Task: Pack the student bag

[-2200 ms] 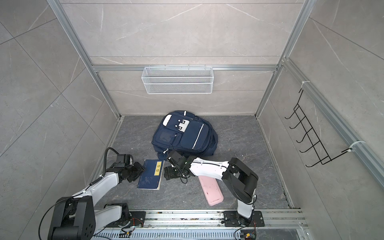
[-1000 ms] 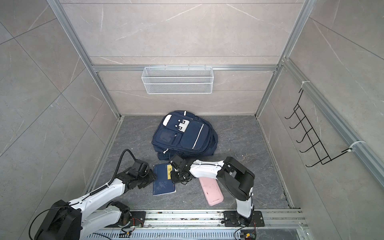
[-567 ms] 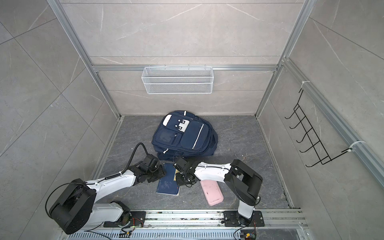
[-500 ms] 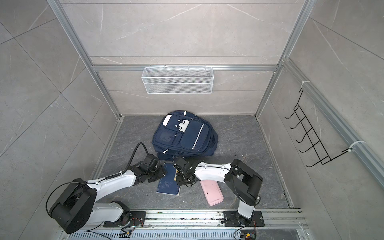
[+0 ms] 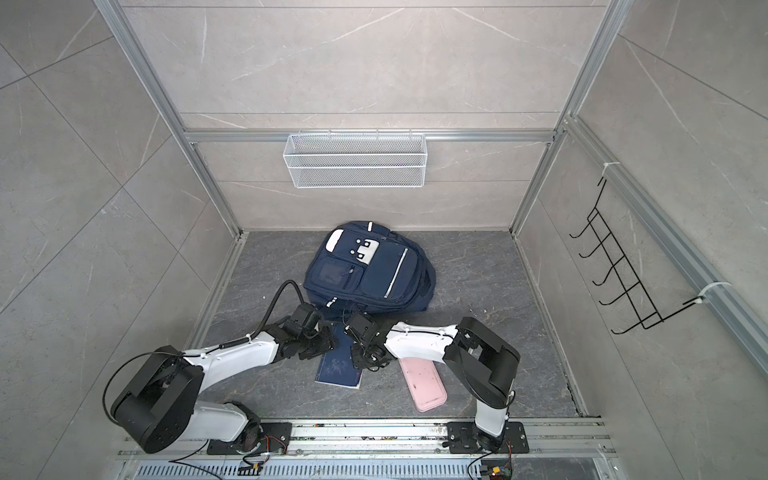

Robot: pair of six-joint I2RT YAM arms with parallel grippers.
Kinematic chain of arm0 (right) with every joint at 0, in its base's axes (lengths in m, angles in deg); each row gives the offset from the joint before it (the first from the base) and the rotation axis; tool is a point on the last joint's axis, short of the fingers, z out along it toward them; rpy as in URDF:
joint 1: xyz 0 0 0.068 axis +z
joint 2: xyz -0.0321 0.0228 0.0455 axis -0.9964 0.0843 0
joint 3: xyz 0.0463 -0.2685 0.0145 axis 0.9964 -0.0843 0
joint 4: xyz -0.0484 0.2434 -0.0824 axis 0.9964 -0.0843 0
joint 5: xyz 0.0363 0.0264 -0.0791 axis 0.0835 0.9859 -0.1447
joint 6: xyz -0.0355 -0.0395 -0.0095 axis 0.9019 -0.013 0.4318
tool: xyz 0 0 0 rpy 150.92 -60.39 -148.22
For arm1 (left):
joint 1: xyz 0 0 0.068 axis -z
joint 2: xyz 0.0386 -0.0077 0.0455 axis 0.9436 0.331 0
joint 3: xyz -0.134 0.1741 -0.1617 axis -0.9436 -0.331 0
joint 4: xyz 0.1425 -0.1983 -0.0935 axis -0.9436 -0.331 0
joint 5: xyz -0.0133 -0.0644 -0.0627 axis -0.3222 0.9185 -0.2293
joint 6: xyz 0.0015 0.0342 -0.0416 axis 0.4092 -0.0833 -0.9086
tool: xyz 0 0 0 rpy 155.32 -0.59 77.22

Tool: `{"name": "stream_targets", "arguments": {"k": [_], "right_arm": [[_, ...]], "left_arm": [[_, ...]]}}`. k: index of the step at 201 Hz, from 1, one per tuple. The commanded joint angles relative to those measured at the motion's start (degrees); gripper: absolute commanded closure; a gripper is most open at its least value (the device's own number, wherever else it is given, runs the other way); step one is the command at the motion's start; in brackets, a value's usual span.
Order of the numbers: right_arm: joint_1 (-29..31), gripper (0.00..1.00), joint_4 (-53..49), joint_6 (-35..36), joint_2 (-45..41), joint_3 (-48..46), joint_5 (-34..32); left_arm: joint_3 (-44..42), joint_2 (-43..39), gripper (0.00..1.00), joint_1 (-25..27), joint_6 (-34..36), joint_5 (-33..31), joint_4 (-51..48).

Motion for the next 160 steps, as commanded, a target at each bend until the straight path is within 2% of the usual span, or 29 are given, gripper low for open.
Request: {"name": "stream_targets", "arguments": {"k": [1,76,116,160], "right_arm": [[-0.08,0.75,-1.63,1.1,3.92,-0.74,-3.0],[-2.44,0.76,-0.91,1.56,4.36,-4.4,-3.74],[-3.33,0.76,-0.57,2.25,4.7,-4.91,-2.9],[-3.46,0.77,-0.66,2.72,5.45,-4.82,-2.52]], "left_arm": [[0.31,4.01,0.5,1.56,3.63,9.79,-0.59],[0.09,1.01,0.52,1.99,9.15,22.14,8.28],[-1.41,-1.87,0.54,3.69,11.37,23.67,11.58],[-5.2,-5.48,0.55,3.82,9.96,25.97,19.59]]}}
